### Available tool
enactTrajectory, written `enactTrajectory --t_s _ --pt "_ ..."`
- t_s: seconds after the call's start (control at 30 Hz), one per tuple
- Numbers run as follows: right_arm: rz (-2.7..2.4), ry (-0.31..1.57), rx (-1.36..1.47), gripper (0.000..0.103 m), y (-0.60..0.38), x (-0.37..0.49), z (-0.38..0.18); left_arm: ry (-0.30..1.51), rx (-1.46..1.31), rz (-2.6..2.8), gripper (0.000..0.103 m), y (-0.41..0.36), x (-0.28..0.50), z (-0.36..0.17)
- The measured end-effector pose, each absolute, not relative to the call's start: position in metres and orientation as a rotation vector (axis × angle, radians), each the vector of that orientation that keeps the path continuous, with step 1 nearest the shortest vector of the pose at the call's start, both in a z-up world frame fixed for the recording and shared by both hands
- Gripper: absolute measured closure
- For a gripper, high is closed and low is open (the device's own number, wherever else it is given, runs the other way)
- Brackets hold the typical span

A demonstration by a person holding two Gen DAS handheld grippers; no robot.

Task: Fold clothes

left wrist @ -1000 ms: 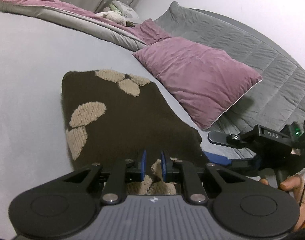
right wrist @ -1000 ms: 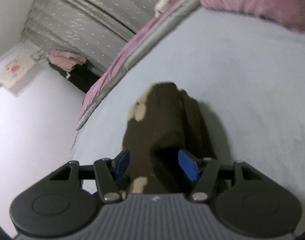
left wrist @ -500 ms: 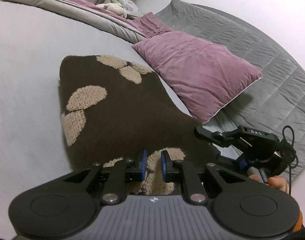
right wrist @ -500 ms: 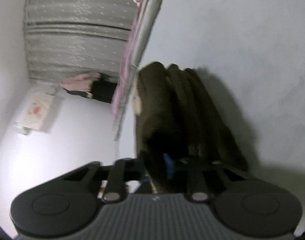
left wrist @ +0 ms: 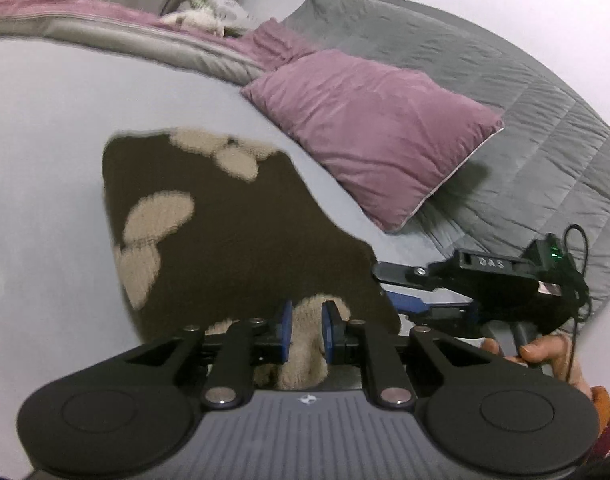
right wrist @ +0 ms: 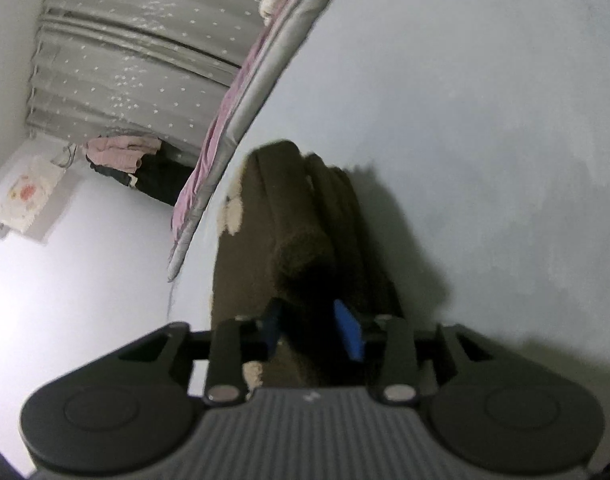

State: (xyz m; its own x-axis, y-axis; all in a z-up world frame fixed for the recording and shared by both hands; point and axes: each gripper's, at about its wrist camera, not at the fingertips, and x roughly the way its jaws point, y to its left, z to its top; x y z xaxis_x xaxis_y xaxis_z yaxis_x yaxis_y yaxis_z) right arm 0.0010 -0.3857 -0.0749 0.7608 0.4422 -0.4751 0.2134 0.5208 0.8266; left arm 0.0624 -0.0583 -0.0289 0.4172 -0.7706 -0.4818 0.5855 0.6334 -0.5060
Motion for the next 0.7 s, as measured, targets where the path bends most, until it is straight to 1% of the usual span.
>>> enactTrajectory --t_s 0.07,0.13,0.17,0.27,0.37,0.53,0.63,0.7 --pt "0.12 0.696 0.963 0.06 -0.383 -0.003 -0.059 0.715 -0.253 -0.844 0.087 -0.056 0.067 -0.021" --pt "0.088 0.655 0.876 0.054 -0.38 -0.009 -0.042 0.679 -0.218 -0.805 0.083 -0.055 0.073 -0.017" --pt "0.079 0.632 0.827 0.048 -0.375 -0.01 -0.033 0.663 -0.206 -0.781 0.082 -0.054 0.077 -0.016" --pt "0.054 0.563 0.667 0.046 -0.355 -0.006 -0.008 0.622 -0.184 -0.712 0.082 -0.054 0.092 -0.018" --pt "0.043 0.507 0.5 0.046 -0.329 0.001 0.005 0.578 -0.155 -0.677 0.081 -0.059 0.104 -0.021" --pt "0.03 0.473 0.317 0.048 -0.298 0.033 0.014 0.515 -0.052 -0.641 0.081 -0.082 0.127 -0.021" --pt "0.023 0.473 0.215 0.054 -0.281 0.057 0.015 0.5 0.011 -0.633 0.081 -0.097 0.145 -0.022" --pt "0.017 0.491 0.152 0.06 -0.271 0.076 0.015 0.501 0.054 -0.627 0.081 -0.106 0.156 -0.025"
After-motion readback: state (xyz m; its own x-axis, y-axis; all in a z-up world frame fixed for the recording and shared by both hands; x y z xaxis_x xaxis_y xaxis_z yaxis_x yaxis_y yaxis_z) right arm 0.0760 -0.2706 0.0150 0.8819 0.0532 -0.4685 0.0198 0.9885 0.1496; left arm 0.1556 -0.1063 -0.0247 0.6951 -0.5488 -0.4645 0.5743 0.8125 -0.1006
